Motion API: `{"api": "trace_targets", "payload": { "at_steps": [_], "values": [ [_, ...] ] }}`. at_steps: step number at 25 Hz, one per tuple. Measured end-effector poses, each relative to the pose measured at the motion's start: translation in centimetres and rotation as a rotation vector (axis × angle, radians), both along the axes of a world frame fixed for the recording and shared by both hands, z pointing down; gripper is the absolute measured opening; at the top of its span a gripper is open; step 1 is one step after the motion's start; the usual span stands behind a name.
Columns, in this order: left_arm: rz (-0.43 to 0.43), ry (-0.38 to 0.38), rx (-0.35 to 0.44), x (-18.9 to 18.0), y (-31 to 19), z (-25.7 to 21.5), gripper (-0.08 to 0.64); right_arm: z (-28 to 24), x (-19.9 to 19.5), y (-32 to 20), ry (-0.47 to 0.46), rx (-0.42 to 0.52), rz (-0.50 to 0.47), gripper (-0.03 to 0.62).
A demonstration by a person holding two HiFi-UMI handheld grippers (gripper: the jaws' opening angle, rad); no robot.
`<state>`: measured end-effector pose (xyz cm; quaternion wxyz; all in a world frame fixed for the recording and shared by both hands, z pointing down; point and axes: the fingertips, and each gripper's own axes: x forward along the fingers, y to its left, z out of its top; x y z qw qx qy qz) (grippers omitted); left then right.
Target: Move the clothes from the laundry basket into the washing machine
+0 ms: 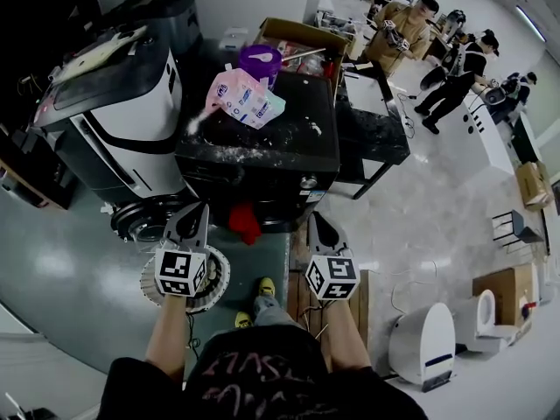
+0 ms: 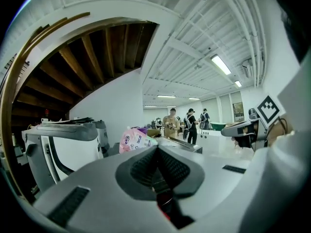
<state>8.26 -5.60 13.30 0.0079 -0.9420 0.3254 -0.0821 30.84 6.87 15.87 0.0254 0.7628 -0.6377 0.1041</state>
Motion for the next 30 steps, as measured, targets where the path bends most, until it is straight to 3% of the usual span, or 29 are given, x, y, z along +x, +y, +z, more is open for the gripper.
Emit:
{"api": "trace_targets", "payload": {
  "at_steps": [17, 30],
  "values": [
    [-0.047, 0.079, 0.040, -1.9, 0.7, -3.7, 0.011, -3.8, 0.6, 1.8, 0.037, 0.071, 0.012, 0.003],
    [-0.056, 0.086, 0.056, -3.1, 0.4, -4.3, 0.011, -4.8, 0.1, 1.9, 0.052, 0.090, 0.026, 0.003]
  ]
}}
